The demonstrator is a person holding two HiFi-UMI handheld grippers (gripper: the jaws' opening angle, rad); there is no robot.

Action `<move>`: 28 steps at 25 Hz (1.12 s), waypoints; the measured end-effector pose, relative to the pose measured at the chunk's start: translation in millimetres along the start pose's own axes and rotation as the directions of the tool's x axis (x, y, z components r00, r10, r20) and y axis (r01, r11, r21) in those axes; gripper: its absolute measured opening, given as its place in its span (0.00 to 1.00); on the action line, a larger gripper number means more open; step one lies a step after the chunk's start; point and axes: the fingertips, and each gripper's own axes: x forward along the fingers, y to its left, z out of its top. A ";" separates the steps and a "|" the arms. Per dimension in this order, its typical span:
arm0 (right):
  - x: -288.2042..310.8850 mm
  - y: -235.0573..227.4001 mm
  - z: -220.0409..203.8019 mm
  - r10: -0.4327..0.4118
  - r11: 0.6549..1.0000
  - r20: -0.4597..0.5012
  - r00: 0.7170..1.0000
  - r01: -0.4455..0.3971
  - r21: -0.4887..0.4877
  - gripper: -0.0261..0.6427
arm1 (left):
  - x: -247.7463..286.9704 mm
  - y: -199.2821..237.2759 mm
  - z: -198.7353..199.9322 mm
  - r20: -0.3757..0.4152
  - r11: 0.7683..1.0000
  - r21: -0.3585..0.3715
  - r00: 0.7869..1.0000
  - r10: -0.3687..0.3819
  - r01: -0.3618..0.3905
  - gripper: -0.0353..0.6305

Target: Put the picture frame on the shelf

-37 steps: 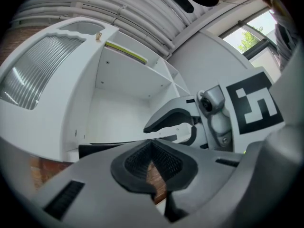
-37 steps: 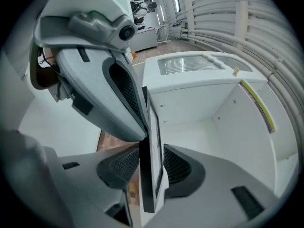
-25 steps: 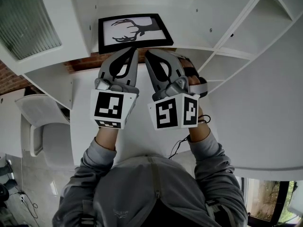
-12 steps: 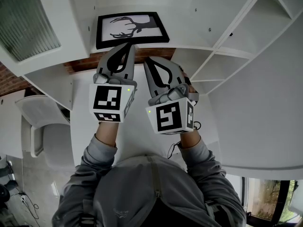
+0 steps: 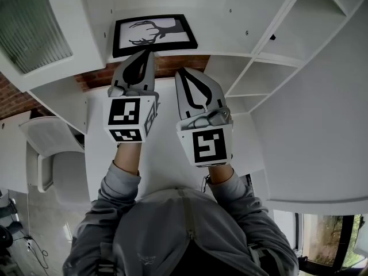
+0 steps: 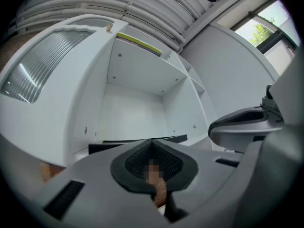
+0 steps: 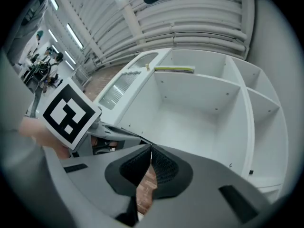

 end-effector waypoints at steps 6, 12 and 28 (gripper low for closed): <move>-12.3 -4.7 5.0 -0.068 0.989 0.049 0.997 0.061 0.135 0.08 | -26.4 -11.6 6.9 -0.001 1.000 0.009 1.000 -0.004 0.004 0.06; -28.4 -5.9 6.4 -0.105 0.977 0.063 0.993 0.091 0.192 0.08 | -64.1 -22.6 18.0 0.020 1.000 0.016 1.000 0.003 -0.003 0.06; -85.9 10.4 23.7 -0.161 0.962 0.097 0.982 0.134 0.237 0.08 | -150.8 -43.4 14.1 0.035 0.999 0.021 0.998 0.048 -0.049 0.06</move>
